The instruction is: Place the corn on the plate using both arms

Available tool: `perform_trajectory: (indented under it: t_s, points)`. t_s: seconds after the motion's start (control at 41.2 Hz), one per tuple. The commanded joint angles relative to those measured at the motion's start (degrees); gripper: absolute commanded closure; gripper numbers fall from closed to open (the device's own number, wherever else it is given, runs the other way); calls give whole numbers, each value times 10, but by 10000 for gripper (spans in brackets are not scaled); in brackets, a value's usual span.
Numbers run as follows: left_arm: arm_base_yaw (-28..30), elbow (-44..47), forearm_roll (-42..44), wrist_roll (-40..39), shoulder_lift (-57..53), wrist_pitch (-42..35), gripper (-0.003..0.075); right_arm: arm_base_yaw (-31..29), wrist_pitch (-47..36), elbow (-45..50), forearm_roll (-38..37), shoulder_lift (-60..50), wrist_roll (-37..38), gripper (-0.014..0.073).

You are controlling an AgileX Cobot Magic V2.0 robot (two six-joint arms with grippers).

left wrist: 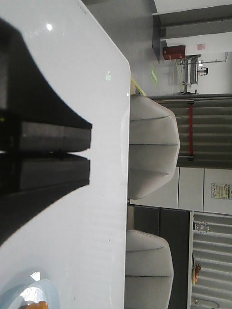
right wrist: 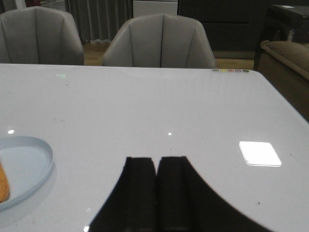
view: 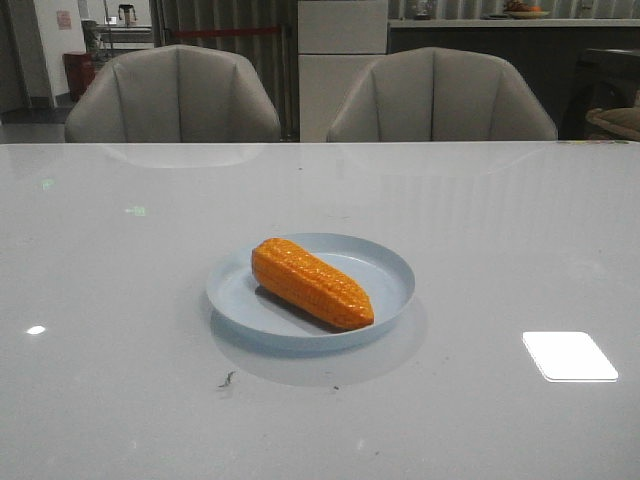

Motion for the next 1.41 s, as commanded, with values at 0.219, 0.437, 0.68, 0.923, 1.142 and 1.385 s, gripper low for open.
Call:
perform_trajectory:
  t_s: [0.219, 0.437, 0.68, 0.923, 1.142, 1.385]
  points:
    - [-1, 22, -1, -6, -8, -49, 626, -1, -107, 95, 24, -28, -4, 543]
    - [-1, 22, -1, -6, -8, -48, 626, 12, -154, 131, -20, -50, -4, 543]
    - [-1, 22, -1, -6, -8, -48, 626, 23, -149, 131, -85, -50, -4, 543]
    - [-1, 22, -1, -6, -8, -48, 626, 23, -149, 131, -85, -50, -4, 543]
    - [-1, 22, -1, -6, -8, -48, 626, 23, -149, 131, -85, -50, -4, 543]
    - [-1, 22, -1, -6, -8, -48, 626, 23, -149, 131, -85, -50, -4, 543]
